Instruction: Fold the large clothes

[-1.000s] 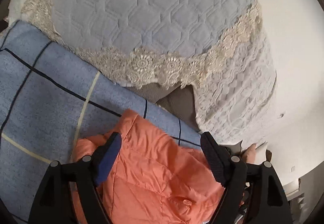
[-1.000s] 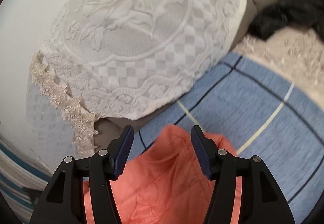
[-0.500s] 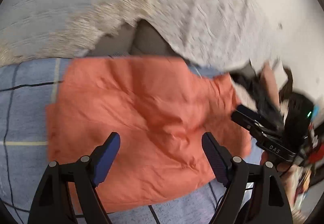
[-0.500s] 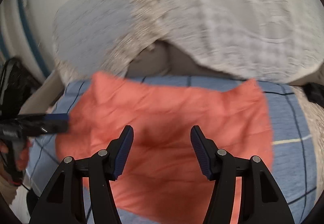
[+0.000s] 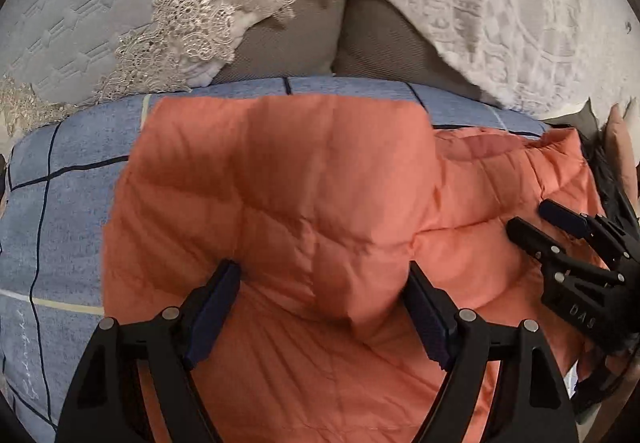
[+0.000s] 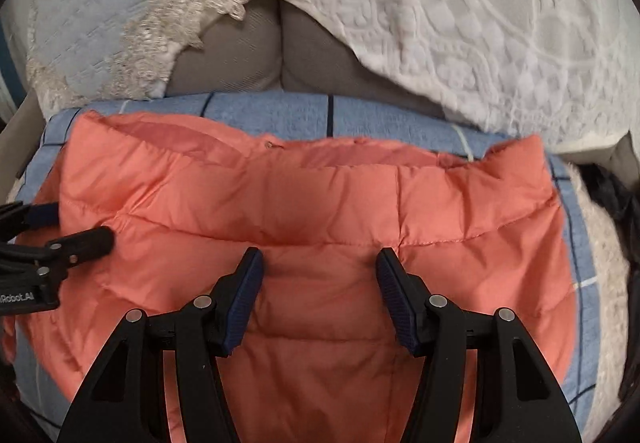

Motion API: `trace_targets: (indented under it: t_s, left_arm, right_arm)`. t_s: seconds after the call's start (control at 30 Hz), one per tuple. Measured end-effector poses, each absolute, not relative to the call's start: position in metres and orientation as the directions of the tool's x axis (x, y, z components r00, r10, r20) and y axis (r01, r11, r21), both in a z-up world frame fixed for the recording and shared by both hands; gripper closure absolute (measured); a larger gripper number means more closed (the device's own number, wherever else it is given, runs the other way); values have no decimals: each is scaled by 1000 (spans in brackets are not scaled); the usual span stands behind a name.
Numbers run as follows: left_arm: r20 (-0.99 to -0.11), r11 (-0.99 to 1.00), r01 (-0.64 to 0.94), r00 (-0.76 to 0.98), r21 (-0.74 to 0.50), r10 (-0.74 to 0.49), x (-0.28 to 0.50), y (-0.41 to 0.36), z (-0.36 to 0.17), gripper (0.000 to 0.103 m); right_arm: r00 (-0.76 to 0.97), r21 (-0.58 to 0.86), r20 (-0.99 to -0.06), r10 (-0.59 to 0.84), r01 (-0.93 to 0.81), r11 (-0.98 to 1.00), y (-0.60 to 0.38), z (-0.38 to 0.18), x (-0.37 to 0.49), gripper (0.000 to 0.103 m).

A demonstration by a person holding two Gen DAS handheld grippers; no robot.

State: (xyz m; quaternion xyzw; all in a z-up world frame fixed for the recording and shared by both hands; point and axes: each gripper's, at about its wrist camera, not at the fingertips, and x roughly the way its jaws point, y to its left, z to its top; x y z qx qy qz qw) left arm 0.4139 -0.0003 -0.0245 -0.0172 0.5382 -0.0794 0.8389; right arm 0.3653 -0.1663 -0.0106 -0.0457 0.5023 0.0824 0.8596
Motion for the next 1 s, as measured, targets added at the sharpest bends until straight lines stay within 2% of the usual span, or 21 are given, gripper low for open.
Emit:
trace_targets:
  t_s: [0.1, 0.2, 0.57, 0.77, 1.0]
  left_arm:
    - [-908, 989, 108, 397, -98, -133, 416, 6, -33, 20]
    - [-909, 987, 90, 387, -131, -156, 420, 10, -39, 20]
    - [-885, 985, 53, 433, -166, -173, 414, 18, -34, 19]
    - [-847, 984, 74, 501, -162, -177, 393, 18, -19, 19]
    - [-787, 990, 93, 600, -109, -143, 358, 22, 10, 15]
  right_arm:
    - [457, -26, -887, 56, -170, 985, -163, -20, 370, 44]
    - [452, -52, -892, 25, -157, 986, -161, -26, 373, 44]
    - [463, 7, -885, 58, -112, 994, -169, -24, 375, 44]
    - [541, 81, -830, 137, -127, 989, -172, 7, 354, 44]
    - [561, 116, -778, 283, -314, 942, -145, 36, 328, 43]
